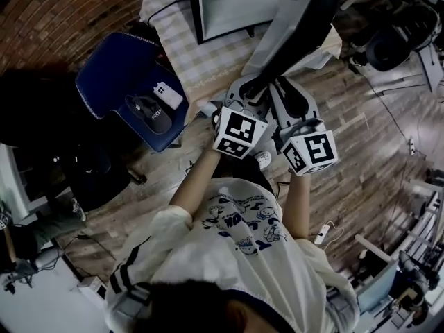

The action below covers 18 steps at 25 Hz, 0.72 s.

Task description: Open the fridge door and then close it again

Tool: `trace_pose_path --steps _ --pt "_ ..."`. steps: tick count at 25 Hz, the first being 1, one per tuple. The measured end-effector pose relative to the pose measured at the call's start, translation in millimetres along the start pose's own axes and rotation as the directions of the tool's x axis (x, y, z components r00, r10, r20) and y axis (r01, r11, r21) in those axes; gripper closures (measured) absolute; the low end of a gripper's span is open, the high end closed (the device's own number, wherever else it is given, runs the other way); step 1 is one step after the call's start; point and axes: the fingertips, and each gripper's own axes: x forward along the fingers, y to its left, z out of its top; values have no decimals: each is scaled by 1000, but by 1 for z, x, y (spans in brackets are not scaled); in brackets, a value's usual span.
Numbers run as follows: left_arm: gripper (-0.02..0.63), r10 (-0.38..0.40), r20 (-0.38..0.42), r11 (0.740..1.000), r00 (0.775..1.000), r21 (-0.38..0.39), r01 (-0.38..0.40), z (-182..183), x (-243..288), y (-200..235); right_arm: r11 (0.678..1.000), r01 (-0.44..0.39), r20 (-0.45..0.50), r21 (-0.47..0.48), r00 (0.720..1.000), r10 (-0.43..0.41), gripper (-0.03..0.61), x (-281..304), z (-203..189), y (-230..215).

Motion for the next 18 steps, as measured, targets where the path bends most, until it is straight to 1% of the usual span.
trace_pose_path --steps 5,9,13,18 --pt "491 32 5 999 999 -5 -32 1 -5 27 1000 14 13 -22 1000 -14 474 23 8 9" --pt "491 38 5 999 999 3 -38 0 -8 45 999 32 20 -9 999 -32 476 37 5 17" --pt "491 32 12 999 999 5 -32 3 -11 61 995 95 30 7 995 -95 476 42 5 23" --pt "491 6 10 1000 1000 30 -6 3 -14 74 985 169 56 31 984 -170 476 41 4 27"
